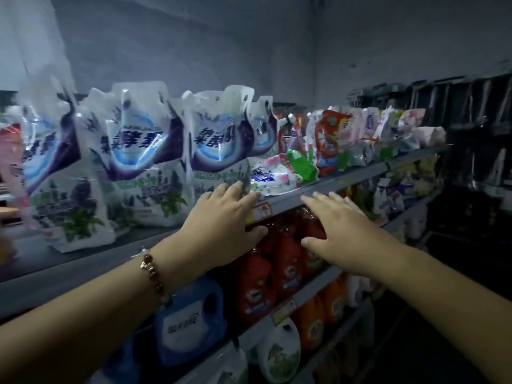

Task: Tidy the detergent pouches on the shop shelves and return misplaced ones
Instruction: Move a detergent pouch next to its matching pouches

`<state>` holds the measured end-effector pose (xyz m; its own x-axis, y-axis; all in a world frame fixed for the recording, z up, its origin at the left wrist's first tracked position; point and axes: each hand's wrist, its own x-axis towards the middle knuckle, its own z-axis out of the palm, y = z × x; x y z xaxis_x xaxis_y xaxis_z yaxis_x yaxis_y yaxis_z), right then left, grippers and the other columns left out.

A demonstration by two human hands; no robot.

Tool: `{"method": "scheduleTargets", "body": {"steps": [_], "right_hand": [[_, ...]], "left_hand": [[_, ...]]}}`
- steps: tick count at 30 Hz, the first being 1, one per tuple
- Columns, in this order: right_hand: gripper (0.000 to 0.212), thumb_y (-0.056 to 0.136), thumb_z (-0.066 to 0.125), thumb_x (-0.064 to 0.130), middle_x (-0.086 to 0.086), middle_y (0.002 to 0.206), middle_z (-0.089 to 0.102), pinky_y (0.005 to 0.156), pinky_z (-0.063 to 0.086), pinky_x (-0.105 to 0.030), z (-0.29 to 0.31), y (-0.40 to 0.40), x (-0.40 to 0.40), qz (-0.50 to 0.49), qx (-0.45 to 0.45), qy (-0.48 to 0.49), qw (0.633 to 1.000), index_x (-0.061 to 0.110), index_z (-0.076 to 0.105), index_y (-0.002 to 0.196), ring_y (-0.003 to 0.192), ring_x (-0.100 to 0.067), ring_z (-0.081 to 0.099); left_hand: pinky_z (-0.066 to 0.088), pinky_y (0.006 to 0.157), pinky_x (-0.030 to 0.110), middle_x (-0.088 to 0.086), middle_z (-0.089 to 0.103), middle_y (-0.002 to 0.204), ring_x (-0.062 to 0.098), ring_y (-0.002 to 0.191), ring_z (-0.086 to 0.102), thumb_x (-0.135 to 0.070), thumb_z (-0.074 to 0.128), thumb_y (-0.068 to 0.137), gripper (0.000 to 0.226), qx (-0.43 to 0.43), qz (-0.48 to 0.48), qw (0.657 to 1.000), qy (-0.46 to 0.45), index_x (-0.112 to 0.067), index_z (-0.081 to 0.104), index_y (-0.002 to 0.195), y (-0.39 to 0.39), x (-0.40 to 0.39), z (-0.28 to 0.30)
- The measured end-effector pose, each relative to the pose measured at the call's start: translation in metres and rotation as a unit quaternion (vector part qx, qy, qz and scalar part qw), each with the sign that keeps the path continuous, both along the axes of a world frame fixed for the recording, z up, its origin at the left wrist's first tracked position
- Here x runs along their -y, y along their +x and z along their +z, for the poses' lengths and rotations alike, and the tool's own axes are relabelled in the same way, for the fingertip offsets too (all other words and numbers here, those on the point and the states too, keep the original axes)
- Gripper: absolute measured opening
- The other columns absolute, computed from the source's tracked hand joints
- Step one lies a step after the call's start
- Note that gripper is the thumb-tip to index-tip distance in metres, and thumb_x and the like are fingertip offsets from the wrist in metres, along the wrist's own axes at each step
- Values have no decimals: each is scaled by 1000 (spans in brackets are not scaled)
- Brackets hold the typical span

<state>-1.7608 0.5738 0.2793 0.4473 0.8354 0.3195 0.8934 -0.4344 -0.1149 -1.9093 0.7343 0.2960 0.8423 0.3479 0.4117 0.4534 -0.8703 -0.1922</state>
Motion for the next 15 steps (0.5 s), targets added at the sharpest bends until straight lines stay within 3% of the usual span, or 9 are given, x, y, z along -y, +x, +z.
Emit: {"method": "scheduleTargets", "body": {"steps": [7, 15], "right_hand": [[80, 96, 51, 49, 5, 164, 0, 123, -2, -37, 6, 109, 19, 9, 24, -19, 999, 31, 2, 156, 151, -19, -5], [76, 96, 50, 49, 8, 164, 5, 120, -4, -30, -2, 163, -51, 96, 32, 11, 995, 31, 7, 156, 150, -13, -2]], "left_hand": [[21, 118, 43, 8, 6, 166, 27, 152, 7, -69, 39, 93, 77, -8, 22, 1000, -21, -33, 15, 157, 98, 8, -10], [17, 120, 42, 5, 6, 166, 25, 152, 5, -67, 39, 94, 77, 14, 53, 998, -21, -33, 10, 157, 142, -29, -15]]}}
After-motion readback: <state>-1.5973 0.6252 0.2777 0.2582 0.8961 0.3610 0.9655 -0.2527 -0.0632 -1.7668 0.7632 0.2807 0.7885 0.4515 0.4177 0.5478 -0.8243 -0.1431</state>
